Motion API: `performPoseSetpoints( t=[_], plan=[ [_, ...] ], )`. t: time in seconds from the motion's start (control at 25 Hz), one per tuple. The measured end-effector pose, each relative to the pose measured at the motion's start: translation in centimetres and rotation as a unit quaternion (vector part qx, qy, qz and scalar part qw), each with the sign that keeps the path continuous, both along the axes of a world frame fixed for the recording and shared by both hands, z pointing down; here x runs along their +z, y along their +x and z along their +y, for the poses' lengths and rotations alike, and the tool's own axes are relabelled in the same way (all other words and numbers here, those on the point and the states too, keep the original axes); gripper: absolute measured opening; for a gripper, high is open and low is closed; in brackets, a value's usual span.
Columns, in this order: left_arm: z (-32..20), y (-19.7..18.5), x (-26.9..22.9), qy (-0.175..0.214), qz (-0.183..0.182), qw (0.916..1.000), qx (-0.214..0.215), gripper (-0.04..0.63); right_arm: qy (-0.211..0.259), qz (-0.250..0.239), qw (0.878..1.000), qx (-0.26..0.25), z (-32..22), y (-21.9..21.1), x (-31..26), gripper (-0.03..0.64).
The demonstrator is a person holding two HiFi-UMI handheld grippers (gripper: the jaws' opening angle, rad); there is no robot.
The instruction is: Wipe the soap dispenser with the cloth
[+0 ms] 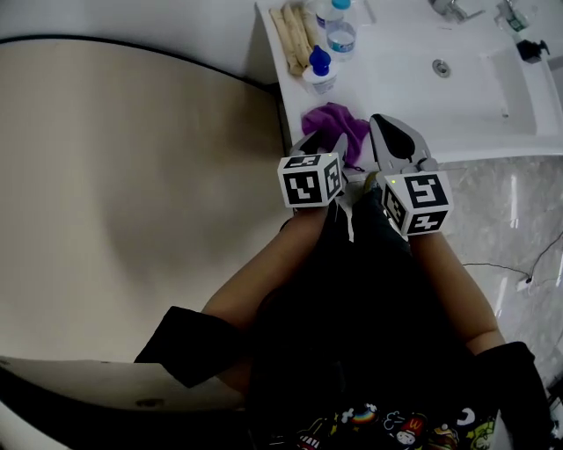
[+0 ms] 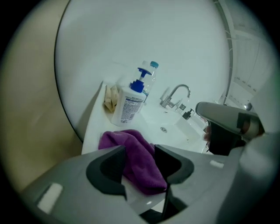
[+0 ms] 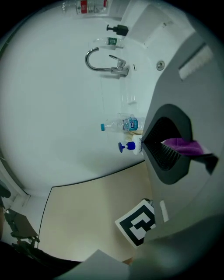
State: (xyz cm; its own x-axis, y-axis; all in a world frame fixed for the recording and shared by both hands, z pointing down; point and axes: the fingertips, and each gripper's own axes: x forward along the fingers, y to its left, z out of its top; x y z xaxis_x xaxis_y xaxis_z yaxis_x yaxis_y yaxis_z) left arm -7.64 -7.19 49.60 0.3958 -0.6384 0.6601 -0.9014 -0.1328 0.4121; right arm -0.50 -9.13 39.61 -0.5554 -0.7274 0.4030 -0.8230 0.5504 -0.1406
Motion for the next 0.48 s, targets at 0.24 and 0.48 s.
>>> performPoseSetpoints(
  t=[0.24,0.48],
  plan=[
    [-1.8,1.4,2.2,-0.055,-0.022,0.998,-0.025,0.276,-0.007,-0.021,1.0,-0.01,-3.0,1.7,0.0,0.021],
    [-2.4,1.2,4.5,-0.082,-0.108,0.9903,-0.029,0.279,-0.014,-0.043,0.999,-0.004,-4.9,4.5,0.4,0.021]
  ],
)
